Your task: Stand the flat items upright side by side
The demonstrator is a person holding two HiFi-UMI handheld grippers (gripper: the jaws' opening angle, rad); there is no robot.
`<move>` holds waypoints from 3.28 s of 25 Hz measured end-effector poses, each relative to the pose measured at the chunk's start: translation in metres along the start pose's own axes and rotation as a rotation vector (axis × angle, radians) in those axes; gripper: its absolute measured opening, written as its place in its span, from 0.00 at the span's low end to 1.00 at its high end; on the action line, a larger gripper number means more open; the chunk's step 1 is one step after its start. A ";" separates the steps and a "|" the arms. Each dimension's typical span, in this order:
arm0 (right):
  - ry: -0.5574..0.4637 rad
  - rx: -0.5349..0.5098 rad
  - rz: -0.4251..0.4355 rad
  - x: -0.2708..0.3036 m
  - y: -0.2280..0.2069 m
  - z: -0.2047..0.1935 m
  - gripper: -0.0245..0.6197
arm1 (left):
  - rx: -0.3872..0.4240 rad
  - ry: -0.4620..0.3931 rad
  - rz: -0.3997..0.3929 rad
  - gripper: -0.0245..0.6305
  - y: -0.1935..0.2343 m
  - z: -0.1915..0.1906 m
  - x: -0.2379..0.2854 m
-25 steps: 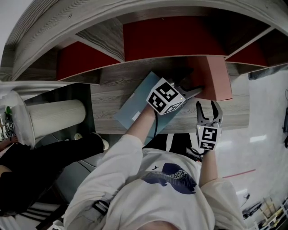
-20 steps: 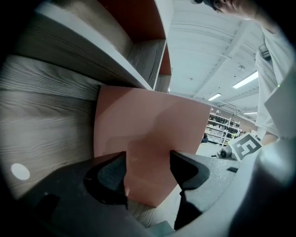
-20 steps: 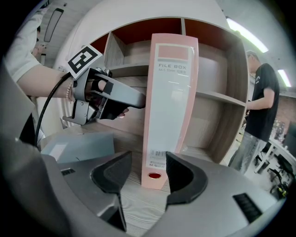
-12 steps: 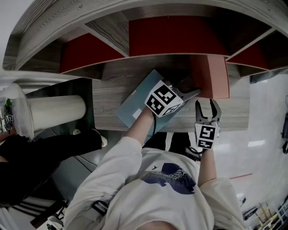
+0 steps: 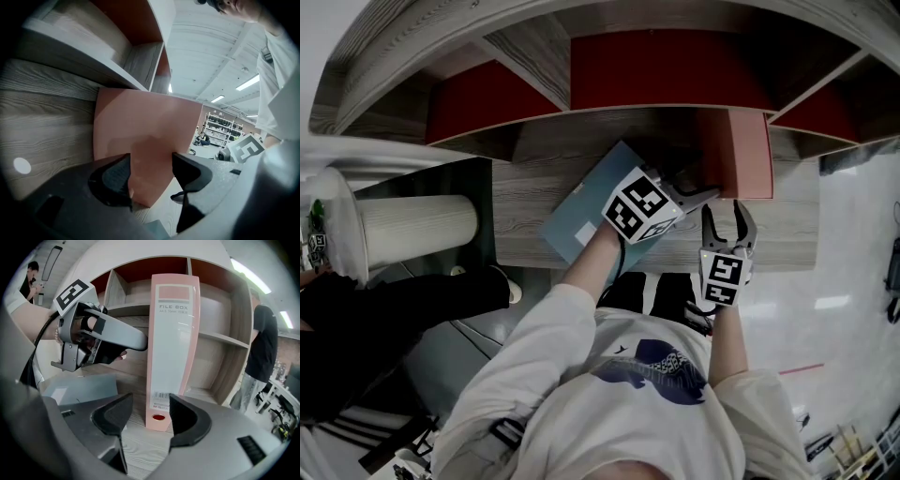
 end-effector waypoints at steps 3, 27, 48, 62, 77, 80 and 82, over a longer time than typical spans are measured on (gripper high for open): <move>0.005 -0.004 0.000 -0.001 0.000 -0.001 0.43 | -0.019 -0.009 -0.051 0.47 0.000 -0.001 0.004; 0.039 -0.129 0.026 0.021 -0.030 -0.009 0.53 | -0.059 -0.006 -0.069 0.49 0.039 0.001 0.026; 0.044 -0.012 -0.168 0.037 -0.020 0.001 0.49 | -0.075 -0.019 0.038 0.49 0.050 -0.010 -0.015; 0.022 0.007 -0.153 0.033 -0.017 -0.001 0.55 | -0.071 -0.029 0.083 0.49 0.038 -0.014 -0.052; -0.026 0.165 -0.190 -0.026 -0.003 -0.011 0.56 | -0.038 -0.019 0.185 0.49 0.013 -0.028 -0.141; -0.019 0.247 -0.177 -0.040 0.009 -0.020 0.56 | -0.027 0.007 0.202 0.49 0.008 -0.038 -0.168; -0.006 0.291 -0.161 -0.046 0.023 -0.030 0.56 | -0.021 0.028 0.213 0.49 0.006 -0.046 -0.187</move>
Point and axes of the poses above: the fingertips, and each gripper's own axes: x forward along the fingers, y to its left, z out of its top, the point moved 4 cm from there along -x, backward along the fingers, and after that the axes turned 4 degrees about x, right-handed, at the moved point
